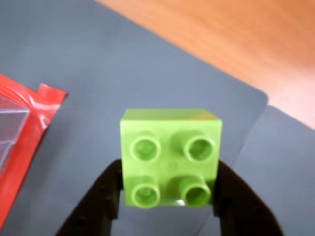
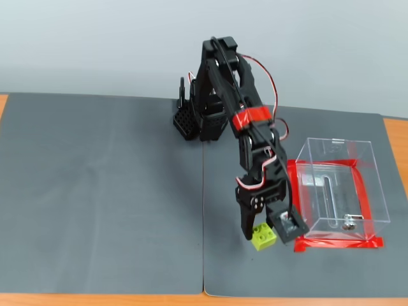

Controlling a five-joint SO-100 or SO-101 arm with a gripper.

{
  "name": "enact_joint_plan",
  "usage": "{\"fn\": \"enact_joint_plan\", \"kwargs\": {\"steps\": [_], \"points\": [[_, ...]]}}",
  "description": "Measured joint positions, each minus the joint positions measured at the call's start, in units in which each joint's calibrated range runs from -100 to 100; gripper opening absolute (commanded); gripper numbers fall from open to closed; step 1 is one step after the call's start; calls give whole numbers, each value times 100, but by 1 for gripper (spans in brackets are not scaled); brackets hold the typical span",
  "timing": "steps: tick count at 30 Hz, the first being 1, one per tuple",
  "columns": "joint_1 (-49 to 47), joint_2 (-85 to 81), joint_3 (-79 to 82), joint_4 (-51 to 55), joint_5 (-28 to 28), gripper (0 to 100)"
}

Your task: Pick the green lego block and place it into the transparent box

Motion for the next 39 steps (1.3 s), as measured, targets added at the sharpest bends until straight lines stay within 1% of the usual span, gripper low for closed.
{"fn": "enact_joint_plan", "kwargs": {"steps": [10, 13, 16, 19, 28, 34, 39], "points": [[-22, -1113, -9, 104, -10, 8], [-162, -1240, -207, 295, -39, 8], [-442, -1257, -530, 572, -29, 8], [-730, -1257, -763, 694, -200, 8], [-1570, -1105, -889, 694, -391, 8], [-2351, -773, -889, 694, -391, 8], [-2786, -527, -889, 694, -391, 9]]}}
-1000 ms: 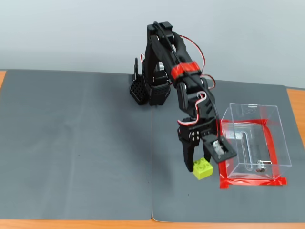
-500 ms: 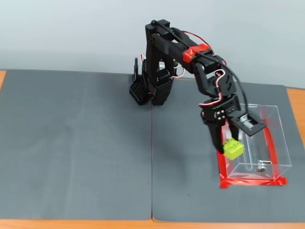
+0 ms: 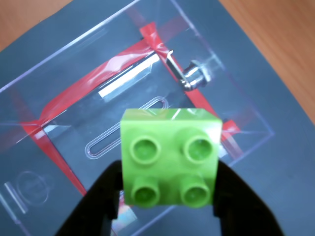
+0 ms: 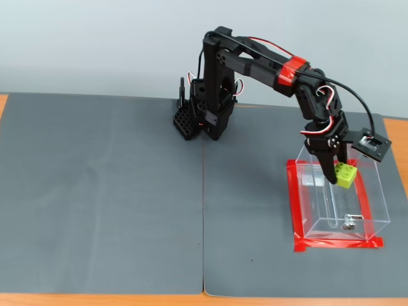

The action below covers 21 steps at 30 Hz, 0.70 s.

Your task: Pick the green lego block and place it into the transparent box

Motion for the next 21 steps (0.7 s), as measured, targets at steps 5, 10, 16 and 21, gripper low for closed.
{"fn": "enact_joint_plan", "kwargs": {"steps": [5, 10, 16, 21], "points": [[-228, 212, 0, 0, 0, 9], [-361, 314, 0, 0, 0, 9], [-391, 314, 0, 0, 0, 20], [-391, 314, 0, 0, 0, 27]]}}
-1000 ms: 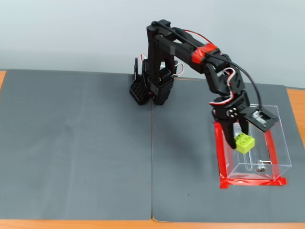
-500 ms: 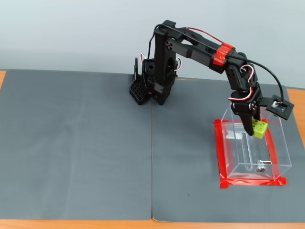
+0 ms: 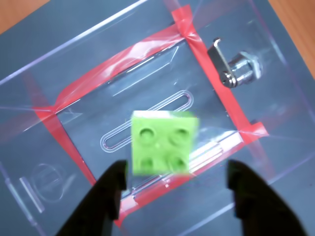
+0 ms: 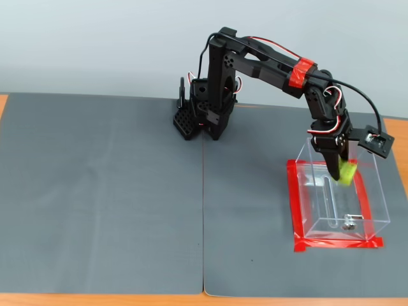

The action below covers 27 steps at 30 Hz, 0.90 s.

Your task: Pick the green lego block and place it into the transparent box

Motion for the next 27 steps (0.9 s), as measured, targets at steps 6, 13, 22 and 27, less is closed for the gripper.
{"fn": "enact_joint_plan", "kwargs": {"steps": [6, 13, 22, 27], "points": [[0, 0, 0, 0, 0, 18], [66, -110, -539, 546, 10, 2], [656, -943, -683, 1422, 10, 2], [1614, -2218, -377, 1605, -24, 2]]}}
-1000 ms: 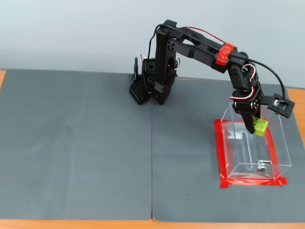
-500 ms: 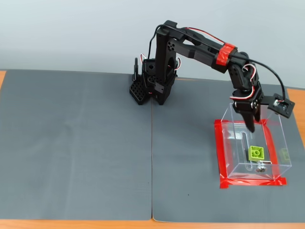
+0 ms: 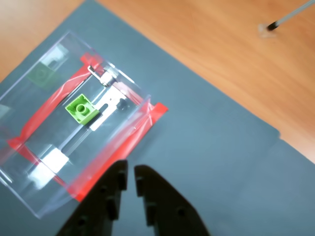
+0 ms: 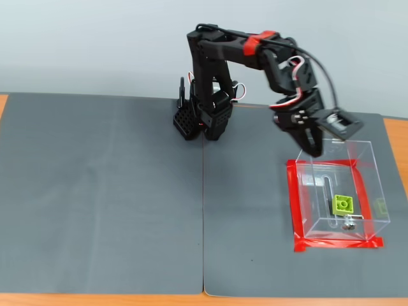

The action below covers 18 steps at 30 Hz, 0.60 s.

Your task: Pick the green lego block and place it into the transparent box

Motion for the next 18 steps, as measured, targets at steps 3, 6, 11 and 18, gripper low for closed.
{"fn": "enact_joint_plan", "kwargs": {"steps": [3, 6, 11, 18], "points": [[501, -731, 557, 9, 29, 2], [1172, -1708, 1410, 9, -5, 2], [1673, -2787, 2353, 17, 39, 2], [2284, -4078, 3556, 17, -5, 2]]}}
